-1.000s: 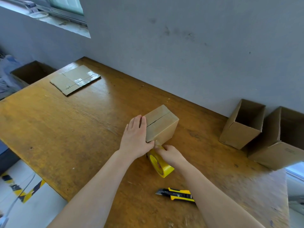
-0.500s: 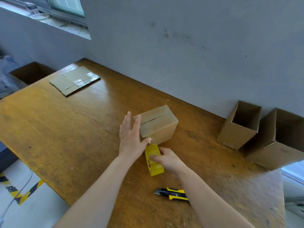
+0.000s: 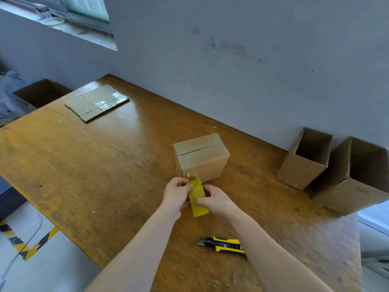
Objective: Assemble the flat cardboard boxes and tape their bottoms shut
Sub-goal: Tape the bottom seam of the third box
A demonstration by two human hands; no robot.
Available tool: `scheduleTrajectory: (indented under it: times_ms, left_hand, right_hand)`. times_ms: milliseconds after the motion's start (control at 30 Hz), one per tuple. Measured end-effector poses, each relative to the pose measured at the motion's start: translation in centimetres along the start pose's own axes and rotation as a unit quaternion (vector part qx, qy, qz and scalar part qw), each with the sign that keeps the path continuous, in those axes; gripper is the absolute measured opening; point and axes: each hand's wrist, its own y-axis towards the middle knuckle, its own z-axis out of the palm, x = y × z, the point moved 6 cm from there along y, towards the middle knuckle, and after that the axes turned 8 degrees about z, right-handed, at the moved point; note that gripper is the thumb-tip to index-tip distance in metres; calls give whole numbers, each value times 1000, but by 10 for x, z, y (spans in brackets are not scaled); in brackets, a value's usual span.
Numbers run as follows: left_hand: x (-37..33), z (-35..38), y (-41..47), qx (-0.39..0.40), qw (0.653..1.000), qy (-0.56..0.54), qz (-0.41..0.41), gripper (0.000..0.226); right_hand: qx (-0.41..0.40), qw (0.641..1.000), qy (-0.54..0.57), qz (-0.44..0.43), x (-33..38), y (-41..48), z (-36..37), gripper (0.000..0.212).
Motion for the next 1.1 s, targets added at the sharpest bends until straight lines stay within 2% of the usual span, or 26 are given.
scheduleTrajectory:
  times_ms: [67, 100, 167, 233, 300, 367, 433, 600, 700, 833, 967, 1033, 1100]
  left_hand:
    - [-1, 0, 0, 0, 1000, -13, -3, 9]
    - [-2, -1, 0, -3, 1000, -13, -1, 9]
    - [-3, -3, 0, -11, 1000, -16, 2, 9]
    - [-4, -4, 1, -18, 1000, -16, 4, 11]
    - [-5, -3, 1, -18, 1000, -15, 4, 13]
    - [-5, -3, 1, -15, 1000, -17, 5, 14]
    - [-6, -3, 1, -13, 1000, -16, 5, 14]
    - [-7, -7, 1, -23, 1000, -7, 6, 12]
    - [-10, -11, 3, -38, 999, 4, 18, 14]
    - [-13, -17, 8, -53, 998, 8, 19, 15]
    - [-13, -18, 10, -58, 998, 6, 15, 15]
    - [-13, -18, 10, -60, 998, 12, 17, 16]
    - [-14, -18, 8, -64, 998, 24, 18, 15]
  right_hand:
    - [-41, 997, -64, -9, -10, -1, -8, 62]
    - [-52, 993, -108, -7, -18, -1, -11, 67]
    - [-32, 975, -219, 26, -34, -8, -14, 57]
    - [23, 931, -359, 65, -53, -14, -12, 53]
    - [48, 870, -485, 73, -67, -19, -8, 59]
    - [42, 837, -542, 69, -79, -19, -5, 59]
    - [30, 843, -533, 68, -84, -18, -6, 55]
    - [-39, 920, -388, 35, -65, -16, -23, 43]
    - [-53, 934, -353, -22, -50, -18, -30, 41]
    - [-85, 936, -331, -84, -38, -21, -37, 30]
    - [-121, 952, -248, -133, -12, -25, -44, 15]
    - [-132, 939, -276, -155, 7, -25, -42, 20]
    - [-173, 903, -348, -183, 28, -25, -38, 23]
